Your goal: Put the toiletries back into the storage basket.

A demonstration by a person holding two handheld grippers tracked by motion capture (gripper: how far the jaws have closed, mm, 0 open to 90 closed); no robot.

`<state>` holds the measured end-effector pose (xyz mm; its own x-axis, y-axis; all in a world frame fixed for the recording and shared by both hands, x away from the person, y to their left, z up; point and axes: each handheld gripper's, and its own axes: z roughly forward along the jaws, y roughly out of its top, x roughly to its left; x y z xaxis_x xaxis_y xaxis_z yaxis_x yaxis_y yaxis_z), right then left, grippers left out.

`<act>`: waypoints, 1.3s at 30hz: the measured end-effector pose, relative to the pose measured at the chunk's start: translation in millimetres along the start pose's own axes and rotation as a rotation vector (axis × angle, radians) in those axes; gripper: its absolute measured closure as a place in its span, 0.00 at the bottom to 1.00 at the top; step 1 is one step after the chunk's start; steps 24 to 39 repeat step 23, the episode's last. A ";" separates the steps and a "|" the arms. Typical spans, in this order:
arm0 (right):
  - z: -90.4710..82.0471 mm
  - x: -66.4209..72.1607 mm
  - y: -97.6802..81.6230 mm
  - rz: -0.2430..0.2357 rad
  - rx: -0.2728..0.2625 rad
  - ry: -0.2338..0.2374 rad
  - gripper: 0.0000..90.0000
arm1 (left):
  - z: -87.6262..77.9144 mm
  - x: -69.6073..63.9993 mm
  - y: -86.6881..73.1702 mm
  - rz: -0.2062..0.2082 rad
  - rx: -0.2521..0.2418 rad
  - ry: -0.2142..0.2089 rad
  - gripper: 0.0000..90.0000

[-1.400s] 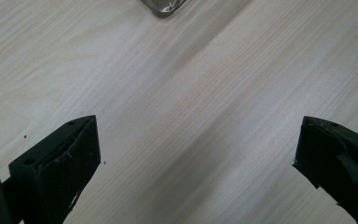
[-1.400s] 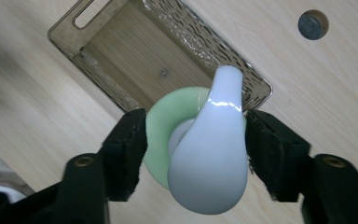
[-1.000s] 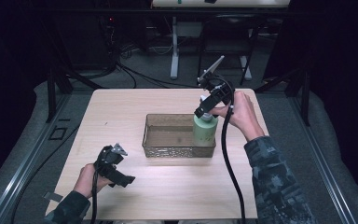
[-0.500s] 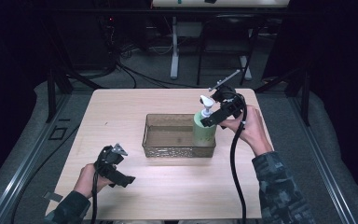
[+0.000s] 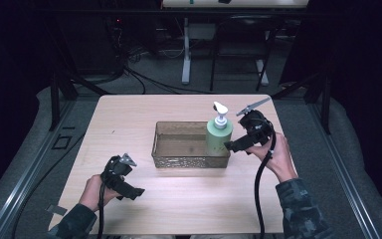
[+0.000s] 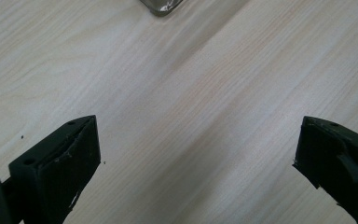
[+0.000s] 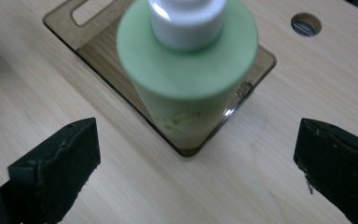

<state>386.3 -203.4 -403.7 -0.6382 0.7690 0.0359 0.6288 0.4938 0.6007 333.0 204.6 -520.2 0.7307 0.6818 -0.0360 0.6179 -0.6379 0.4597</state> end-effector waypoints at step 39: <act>48.5 -39.0 -67.5 0.153 0.061 0.003 0.00 | 1.8 1.9 0.3 0.005 0.007 -0.001 0.00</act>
